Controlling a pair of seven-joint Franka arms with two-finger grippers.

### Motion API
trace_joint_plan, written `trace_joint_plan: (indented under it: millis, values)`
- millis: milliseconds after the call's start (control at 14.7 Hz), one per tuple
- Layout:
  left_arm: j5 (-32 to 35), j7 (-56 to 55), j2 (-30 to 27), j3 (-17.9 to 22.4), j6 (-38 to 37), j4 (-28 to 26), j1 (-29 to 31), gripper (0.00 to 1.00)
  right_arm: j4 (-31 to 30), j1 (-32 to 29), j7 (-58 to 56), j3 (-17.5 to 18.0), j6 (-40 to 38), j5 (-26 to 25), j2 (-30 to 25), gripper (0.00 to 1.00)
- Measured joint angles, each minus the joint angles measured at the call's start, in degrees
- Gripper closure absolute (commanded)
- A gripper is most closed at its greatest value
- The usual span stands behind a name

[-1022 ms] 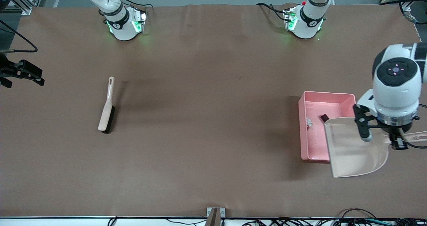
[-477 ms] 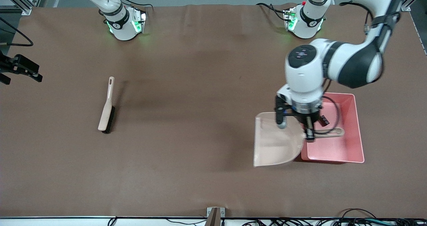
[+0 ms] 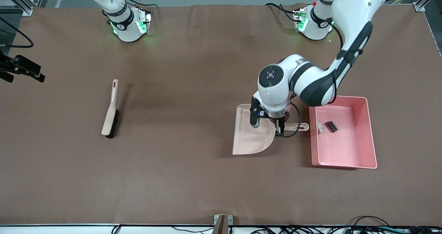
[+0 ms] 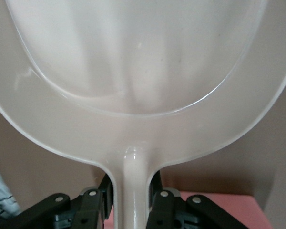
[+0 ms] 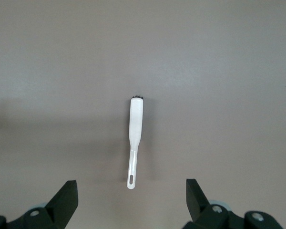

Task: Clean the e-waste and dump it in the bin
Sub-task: 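Lower the dustpan back onto the table with the left gripper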

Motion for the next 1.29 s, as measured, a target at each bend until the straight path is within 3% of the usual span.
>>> trace_joint_plan:
  millis: [272, 613, 1294]
  values:
    - [-0.6, -2.7, 4.1, -0.1, 0.0, -0.8, -1.3, 0.95, 0.8, 0.0, 0.4, 0.2, 0.4, 0.0, -0.1, 0.00]
    - [-0.6, -13.2, 5.1, 0.0, 0.0, -1.8, -5.8, 0.95, 1.0, 0.0, 0.9, 0.1, 0.9, 0.0, -0.1, 0.00]
    - [2.0, -12.8, 6.9, 0.2, 0.2, -1.9, -6.8, 0.94, 1.0, 0.0, 1.0, 0.2, 0.2, 0.0, -0.1, 0.00]
